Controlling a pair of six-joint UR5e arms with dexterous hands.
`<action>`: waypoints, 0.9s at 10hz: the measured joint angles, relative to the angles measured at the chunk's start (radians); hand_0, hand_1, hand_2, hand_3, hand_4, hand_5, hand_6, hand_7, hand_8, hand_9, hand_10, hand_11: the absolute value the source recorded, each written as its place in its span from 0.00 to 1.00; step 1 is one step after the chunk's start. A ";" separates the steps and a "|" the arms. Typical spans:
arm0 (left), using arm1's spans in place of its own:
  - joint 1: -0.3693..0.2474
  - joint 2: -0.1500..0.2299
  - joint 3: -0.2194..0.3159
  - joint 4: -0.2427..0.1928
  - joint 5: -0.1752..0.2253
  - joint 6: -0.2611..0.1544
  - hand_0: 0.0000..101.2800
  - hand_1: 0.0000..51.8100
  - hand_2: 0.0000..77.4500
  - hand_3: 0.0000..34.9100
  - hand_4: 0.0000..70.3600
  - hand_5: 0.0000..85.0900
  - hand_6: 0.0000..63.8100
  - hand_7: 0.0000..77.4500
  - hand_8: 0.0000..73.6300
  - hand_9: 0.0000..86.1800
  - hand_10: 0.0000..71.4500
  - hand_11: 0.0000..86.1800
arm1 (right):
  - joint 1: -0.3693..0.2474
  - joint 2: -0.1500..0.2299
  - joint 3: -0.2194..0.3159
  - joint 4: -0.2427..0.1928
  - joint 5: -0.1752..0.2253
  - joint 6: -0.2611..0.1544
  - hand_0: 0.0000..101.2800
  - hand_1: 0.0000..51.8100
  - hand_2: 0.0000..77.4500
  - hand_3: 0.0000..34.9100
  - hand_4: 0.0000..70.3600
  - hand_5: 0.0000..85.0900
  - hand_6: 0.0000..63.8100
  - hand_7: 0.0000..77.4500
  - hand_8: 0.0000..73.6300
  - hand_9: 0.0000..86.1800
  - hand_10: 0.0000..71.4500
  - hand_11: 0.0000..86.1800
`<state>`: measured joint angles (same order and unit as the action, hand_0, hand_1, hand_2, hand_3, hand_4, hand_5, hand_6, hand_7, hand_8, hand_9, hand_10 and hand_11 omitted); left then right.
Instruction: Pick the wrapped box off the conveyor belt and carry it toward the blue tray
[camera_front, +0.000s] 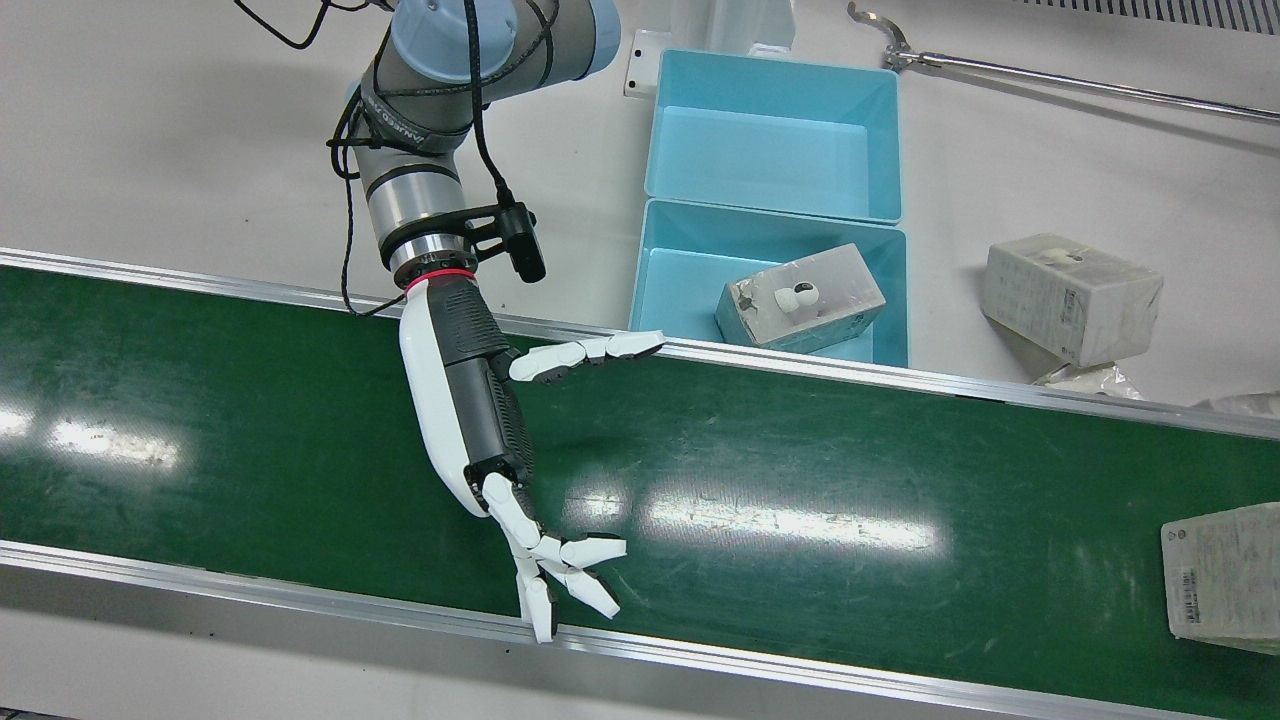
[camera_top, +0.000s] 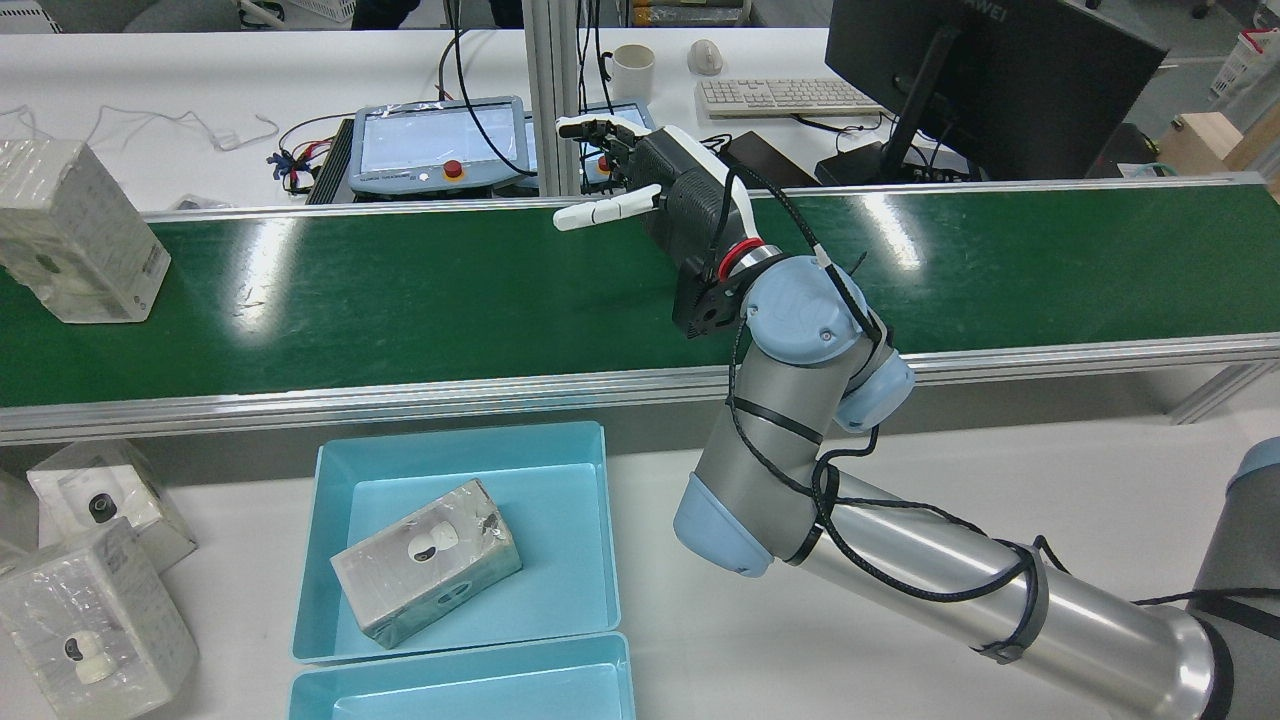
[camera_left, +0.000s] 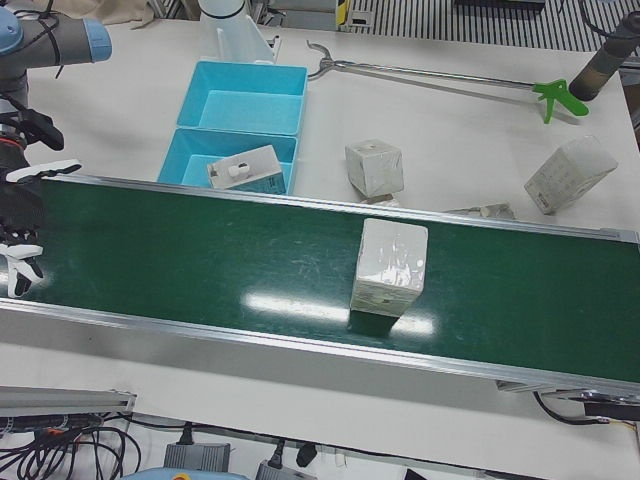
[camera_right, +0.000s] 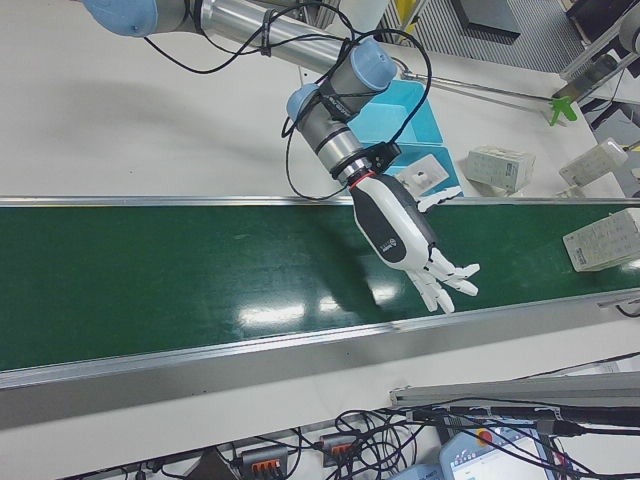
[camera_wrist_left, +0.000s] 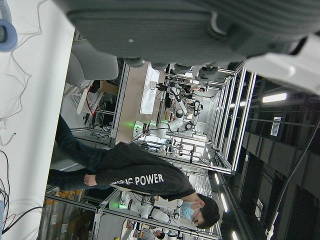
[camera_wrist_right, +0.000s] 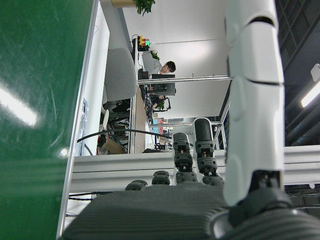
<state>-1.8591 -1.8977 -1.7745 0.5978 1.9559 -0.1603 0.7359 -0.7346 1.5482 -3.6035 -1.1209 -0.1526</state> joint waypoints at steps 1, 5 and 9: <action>0.000 0.000 0.000 0.000 0.000 0.000 0.00 0.00 0.01 0.00 0.00 0.01 0.01 0.01 0.01 0.00 0.01 0.01 | 0.001 -0.001 0.000 0.000 0.000 0.001 0.48 0.31 0.12 0.00 0.16 0.38 0.10 0.11 0.01 0.04 0.00 0.01; 0.000 0.000 0.000 0.000 0.000 0.000 0.00 0.00 0.01 0.00 0.00 0.01 0.01 0.00 0.01 0.01 0.01 0.01 | 0.002 -0.004 -0.001 0.000 0.001 0.002 0.48 0.27 0.13 0.00 0.17 0.38 0.10 0.11 0.01 0.04 0.00 0.01; 0.000 0.000 0.000 0.000 0.000 0.000 0.00 0.00 0.01 0.00 0.00 0.01 0.01 0.00 0.01 0.01 0.01 0.01 | 0.002 -0.005 -0.001 0.000 0.002 0.005 0.48 0.27 0.11 0.00 0.18 0.38 0.10 0.11 0.01 0.04 0.00 0.01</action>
<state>-1.8592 -1.8978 -1.7744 0.5978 1.9559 -0.1603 0.7379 -0.7399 1.5474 -3.6033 -1.1193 -0.1476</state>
